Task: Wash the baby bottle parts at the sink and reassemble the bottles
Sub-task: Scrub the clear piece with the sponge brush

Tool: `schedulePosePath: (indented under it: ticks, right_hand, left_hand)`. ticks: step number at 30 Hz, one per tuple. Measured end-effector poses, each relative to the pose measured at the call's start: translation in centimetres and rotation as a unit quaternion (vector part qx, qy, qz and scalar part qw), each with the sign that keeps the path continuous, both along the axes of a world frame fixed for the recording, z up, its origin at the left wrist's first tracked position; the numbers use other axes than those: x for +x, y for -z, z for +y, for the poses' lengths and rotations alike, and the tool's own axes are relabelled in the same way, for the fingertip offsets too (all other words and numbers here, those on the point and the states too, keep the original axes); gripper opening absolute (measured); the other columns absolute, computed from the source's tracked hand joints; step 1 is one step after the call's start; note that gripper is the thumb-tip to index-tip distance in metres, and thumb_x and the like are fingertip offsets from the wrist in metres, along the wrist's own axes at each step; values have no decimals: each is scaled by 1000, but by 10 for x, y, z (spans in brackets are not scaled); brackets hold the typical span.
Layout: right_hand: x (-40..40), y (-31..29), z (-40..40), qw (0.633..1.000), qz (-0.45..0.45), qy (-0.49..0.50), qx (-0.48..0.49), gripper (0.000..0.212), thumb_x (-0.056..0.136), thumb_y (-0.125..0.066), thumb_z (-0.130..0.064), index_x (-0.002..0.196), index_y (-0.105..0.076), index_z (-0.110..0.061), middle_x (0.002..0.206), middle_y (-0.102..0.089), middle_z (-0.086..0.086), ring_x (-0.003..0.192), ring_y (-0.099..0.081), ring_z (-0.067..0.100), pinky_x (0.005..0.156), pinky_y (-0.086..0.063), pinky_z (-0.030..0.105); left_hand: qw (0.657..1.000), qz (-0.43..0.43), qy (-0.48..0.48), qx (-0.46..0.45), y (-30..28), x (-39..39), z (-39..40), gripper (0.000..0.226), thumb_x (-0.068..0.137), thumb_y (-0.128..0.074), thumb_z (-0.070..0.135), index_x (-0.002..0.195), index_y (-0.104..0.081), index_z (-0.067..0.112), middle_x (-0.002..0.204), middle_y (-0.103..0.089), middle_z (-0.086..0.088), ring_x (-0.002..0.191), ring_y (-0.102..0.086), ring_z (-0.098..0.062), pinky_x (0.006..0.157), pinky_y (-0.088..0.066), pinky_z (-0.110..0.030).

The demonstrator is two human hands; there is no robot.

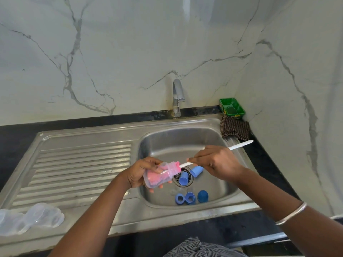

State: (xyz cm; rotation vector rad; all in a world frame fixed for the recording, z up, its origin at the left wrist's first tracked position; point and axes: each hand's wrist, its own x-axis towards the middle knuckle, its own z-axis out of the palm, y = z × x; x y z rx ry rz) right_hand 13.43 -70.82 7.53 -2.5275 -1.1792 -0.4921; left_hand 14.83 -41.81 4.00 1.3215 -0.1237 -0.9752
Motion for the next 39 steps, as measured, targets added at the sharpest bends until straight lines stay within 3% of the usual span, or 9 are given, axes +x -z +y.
schedulePosePath:
  ticks: [8,12,17,20,23,26,30,33,39]
  right_hand:
    - [-5,9,26,968,116,104,-197,33,100,-44,-34,127,-62,-40,106,-69,-10,95,-67,19,66,-51,32]
    - [2,2,39,939,241,197,-144,29,98,-49,-39,121,-65,-43,108,-71,-8,98,-66,21,79,-51,34]
    - [9,-7,41,762,584,255,118,17,95,-63,-20,89,-79,-15,59,-55,-1,43,-42,9,44,-35,20]
    - [11,-13,28,655,696,266,125,24,98,-57,-25,88,-77,-17,57,-46,-5,41,-24,6,40,-17,16]
    - [11,-15,16,622,734,247,115,27,99,-53,-27,96,-77,-13,57,-43,-7,43,-22,5,38,-17,17]
    - [9,-15,15,660,701,255,89,26,97,-56,-27,95,-79,-15,57,-45,-6,43,-26,6,39,-19,18]
    - [5,-11,33,819,519,237,53,21,91,-65,-26,75,-79,-30,57,-60,-3,44,-48,5,48,-39,19]
    - [-3,-8,47,920,308,223,-98,21,92,-56,-38,100,-74,-45,80,-70,-6,75,-65,16,64,-48,28]
    - [-4,-2,32,979,56,84,-176,25,98,-53,-33,118,-68,-38,95,-70,-8,87,-69,21,58,-49,29]
  left_hand:
    - [924,-326,-44,194,4,-9,-23,46,60,-89,14,103,-73,24,93,-74,10,84,-68,-2,75,-50,-15]
    - [850,-441,-72,280,9,-11,-28,61,64,-87,13,120,-68,27,98,-69,20,91,-63,10,79,-48,-10]
    - [749,-615,-78,234,8,-8,-22,60,63,-70,-8,117,-71,17,113,-70,10,103,-61,-5,96,-43,-18]
    - [736,-637,-73,218,6,-3,-17,61,62,-69,-8,118,-71,17,117,-69,10,111,-59,-1,101,-42,-19]
    - [736,-641,-76,207,8,0,-12,61,61,-69,-10,116,-71,17,117,-70,9,114,-59,-2,102,-44,-24]
    - [740,-637,-76,201,9,1,-10,59,60,-68,-11,111,-73,18,110,-71,10,106,-63,-5,96,-47,-25]
    - [789,-574,-62,211,10,2,-16,58,60,-74,-11,108,-76,21,101,-69,24,97,-62,6,83,-44,-9]
    - [856,-468,-68,211,12,3,-22,64,54,-76,-8,110,-76,23,98,-69,33,99,-63,10,79,-45,-4]
    - [965,-210,-45,149,3,13,-10,57,46,-81,1,101,-74,14,89,-74,8,88,-66,-11,71,-52,-19]
